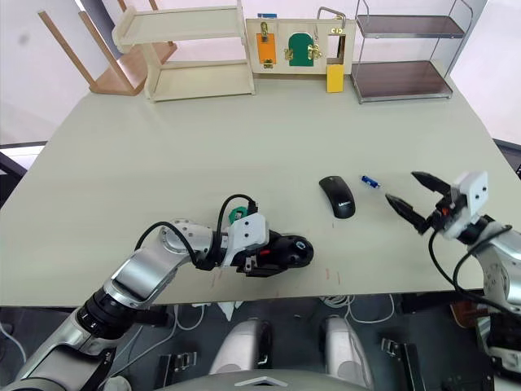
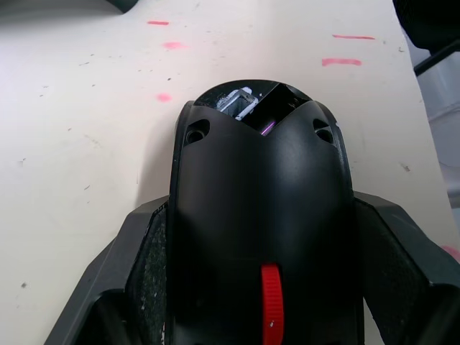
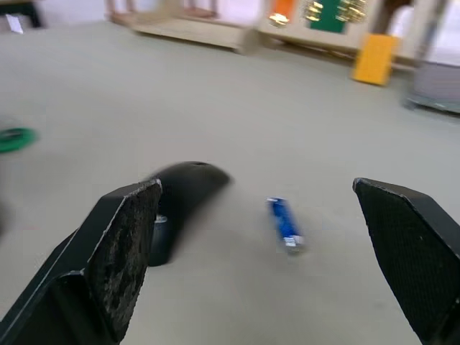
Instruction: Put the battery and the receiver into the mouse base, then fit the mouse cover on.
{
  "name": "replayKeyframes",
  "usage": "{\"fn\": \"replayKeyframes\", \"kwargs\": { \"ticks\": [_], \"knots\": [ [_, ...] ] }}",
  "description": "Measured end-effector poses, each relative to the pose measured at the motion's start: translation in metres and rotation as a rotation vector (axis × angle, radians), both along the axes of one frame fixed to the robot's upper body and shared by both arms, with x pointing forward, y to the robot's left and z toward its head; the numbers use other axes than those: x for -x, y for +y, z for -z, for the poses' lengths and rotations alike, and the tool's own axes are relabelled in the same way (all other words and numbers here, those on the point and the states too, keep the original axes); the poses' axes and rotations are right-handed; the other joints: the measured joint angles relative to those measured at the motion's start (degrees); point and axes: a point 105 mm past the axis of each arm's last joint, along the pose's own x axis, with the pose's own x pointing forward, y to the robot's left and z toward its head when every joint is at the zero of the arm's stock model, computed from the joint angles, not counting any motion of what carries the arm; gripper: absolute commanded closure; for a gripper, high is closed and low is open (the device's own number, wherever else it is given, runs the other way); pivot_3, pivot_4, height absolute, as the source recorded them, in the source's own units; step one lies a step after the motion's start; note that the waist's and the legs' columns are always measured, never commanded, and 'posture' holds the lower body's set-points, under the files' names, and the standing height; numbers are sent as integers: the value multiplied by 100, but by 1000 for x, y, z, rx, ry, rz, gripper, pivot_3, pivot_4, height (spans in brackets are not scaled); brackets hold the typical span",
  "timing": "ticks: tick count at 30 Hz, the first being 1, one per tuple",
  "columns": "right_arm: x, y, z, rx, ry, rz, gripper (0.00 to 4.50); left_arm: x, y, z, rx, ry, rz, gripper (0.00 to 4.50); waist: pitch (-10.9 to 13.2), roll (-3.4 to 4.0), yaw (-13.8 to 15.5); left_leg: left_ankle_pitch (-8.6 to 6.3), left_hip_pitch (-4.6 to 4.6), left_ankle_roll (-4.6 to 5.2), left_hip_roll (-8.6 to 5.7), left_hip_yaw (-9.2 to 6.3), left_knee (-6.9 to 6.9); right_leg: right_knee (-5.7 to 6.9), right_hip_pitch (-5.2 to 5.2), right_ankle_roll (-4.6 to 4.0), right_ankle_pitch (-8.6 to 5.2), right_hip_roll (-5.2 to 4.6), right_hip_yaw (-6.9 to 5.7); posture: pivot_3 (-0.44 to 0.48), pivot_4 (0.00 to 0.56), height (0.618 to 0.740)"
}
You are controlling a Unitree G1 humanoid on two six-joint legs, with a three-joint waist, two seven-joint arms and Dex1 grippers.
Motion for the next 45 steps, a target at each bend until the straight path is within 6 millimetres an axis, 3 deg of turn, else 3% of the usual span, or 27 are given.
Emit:
{"fn": "replayKeyframes", "kwargs": {
  "ticks": [4,5,8,12,24,27,31,32,36,45],
  "knots": [
    [-16,6,5,45,58,35,0,0,0,0,0,2,3,1545,0,1,7,0,-1,0,1,-6,0,1,0,1,1,3,-4,0,150,740],
    [-25,15,19,102,146,26,0,-2,0,0,-9,-2,6,1545,0,1,5,0,-2,0,1,-4,0,1,0,1,1,3,-3,0,150,740],
    [-33,21,33,162,212,15,0,-3,-1,0,-18,-6,13,1545,0,2,10,0,-4,0,0,-3,0,0,0,1,1,1,-2,0,150,740],
    [-49,22,37,227,258,14,0,-2,-1,0,-19,1,21,1545,2,4,3,0,-2,1,-1,-2,0,0,0,2,2,1,-1,0,150,740],
    [-64,19,53,251,375,11,0,-4,-3,0,-23,19,17,1545,0,7,18,0,-5,1,-3,-4,1,-1,1,19,12,-2,-4,0,150,740],
    [-67,18,52,251,382,2,721,-5,-5,-1,-32,23,16,1545,-1,9,18,0,-4,1,-4,-4,3,-1,2,20,12,-3,-4,0,150,740],
    [-66,18,53,250,378,-11,2354,-5,-5,-1,-36,33,9,1545,-1,9,14,0,-4,1,-4,-4,3,-1,2,20,13,-3,-3,0,150,740],
    [-65,19,53,244,381,-21,2496,-5,-5,-2,-37,34,8,1545,-1,9,14,0,-4,1,-4,-4,3,-1,2,20,12,-3,-4,0,150,740],
    [-65,21,53,239,376,-39,4309,-5,-5,-2,-39,36,5,1545,-1,9,10,0,-4,1,-4,-4,3,-1,2,20,13,-2,-3,0,150,740],
    [-64,11,49,246,326,38,4426,-5,-6,-2,-40,51,-1,1545,-1,9,18,0,-7,1,-4,-4,3,-1,2,20,13,-4,-4,0,150,740]
  ]
}}
